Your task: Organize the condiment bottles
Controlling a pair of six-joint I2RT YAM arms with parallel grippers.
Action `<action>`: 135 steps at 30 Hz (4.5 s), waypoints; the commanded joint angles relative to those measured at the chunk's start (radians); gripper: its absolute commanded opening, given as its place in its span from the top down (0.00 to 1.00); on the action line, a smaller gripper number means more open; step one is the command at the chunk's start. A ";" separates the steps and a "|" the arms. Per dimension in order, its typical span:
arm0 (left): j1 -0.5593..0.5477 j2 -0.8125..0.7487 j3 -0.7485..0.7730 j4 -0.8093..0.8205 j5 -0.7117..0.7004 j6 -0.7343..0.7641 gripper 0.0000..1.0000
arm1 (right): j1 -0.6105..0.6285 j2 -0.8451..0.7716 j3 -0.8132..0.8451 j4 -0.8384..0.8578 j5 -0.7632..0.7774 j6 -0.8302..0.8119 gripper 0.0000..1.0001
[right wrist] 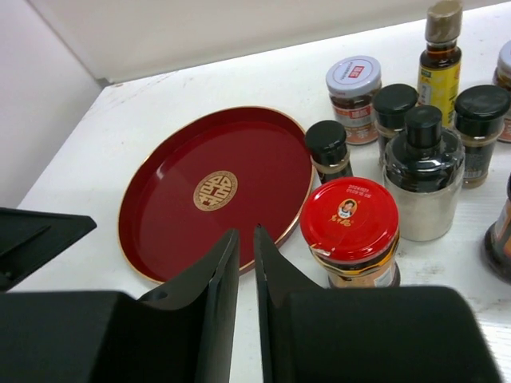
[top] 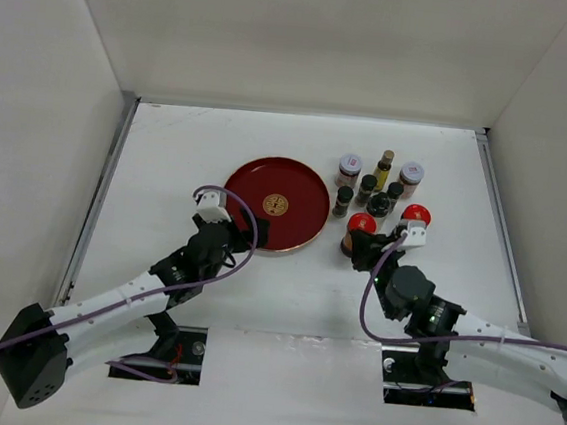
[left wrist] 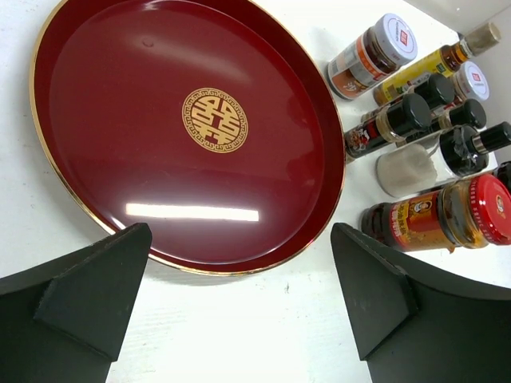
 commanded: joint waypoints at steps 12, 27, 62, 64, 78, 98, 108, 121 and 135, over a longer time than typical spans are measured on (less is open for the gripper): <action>0.050 -0.147 -0.119 0.033 -0.046 0.001 0.00 | 0.037 0.011 0.170 -0.147 -0.050 0.021 0.77; 0.182 -0.401 -0.288 -0.037 -0.134 -0.129 0.00 | -0.056 0.021 0.279 -0.560 0.018 0.117 0.09; 0.368 -0.357 -0.392 0.180 0.101 -0.152 0.21 | -0.372 0.540 0.391 -0.422 -0.295 0.042 0.07; 0.369 -0.358 -0.392 0.180 0.098 -0.152 0.21 | -0.369 0.549 0.393 -0.413 -0.266 0.042 0.15; 0.372 -0.358 -0.397 0.188 0.103 -0.154 0.21 | -0.180 0.403 0.535 -0.399 -0.176 0.004 0.44; 0.369 -0.363 -0.406 0.201 0.121 -0.152 0.21 | -0.223 1.354 1.423 -0.288 -0.260 -0.140 0.42; 0.366 -0.369 -0.408 0.203 0.121 -0.150 0.22 | -0.256 1.526 1.588 -0.313 -0.281 -0.057 0.34; 0.368 -0.355 -0.406 0.209 0.123 -0.152 0.22 | -0.239 1.183 1.262 -0.183 -0.288 -0.047 0.03; 0.369 -0.334 -0.403 0.227 0.123 -0.154 0.22 | -0.320 0.773 0.716 -0.302 -0.180 -0.054 0.45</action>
